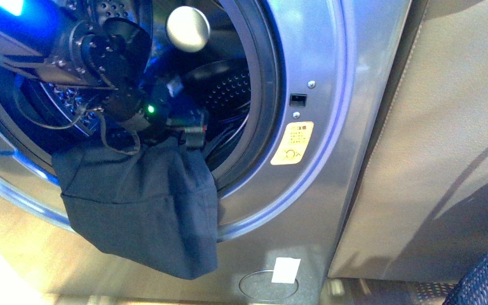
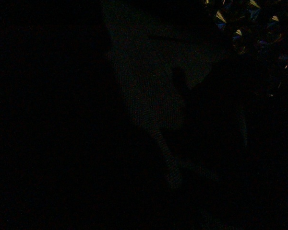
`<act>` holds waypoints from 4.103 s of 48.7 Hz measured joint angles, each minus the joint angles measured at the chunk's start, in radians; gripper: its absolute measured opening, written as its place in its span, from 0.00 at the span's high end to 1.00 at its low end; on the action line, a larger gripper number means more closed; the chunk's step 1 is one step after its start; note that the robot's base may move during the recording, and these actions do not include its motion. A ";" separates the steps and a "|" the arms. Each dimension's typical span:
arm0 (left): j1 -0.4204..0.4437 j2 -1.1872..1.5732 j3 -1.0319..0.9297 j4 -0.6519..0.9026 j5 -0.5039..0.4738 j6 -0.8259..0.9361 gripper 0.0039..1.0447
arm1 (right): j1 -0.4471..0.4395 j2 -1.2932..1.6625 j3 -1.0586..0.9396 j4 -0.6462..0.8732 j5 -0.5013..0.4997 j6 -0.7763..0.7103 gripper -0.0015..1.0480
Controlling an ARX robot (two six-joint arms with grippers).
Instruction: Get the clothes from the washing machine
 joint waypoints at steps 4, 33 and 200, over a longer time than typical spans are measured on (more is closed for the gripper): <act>0.003 0.010 0.014 -0.011 0.000 0.006 0.06 | 0.000 0.000 0.000 0.000 0.000 0.000 0.07; 0.016 0.155 0.208 -0.071 -0.082 0.007 0.13 | 0.000 0.000 0.000 0.000 0.000 0.000 0.07; -0.370 -0.741 0.309 0.119 0.350 -0.028 0.89 | 0.000 0.000 0.000 0.000 0.000 0.000 0.07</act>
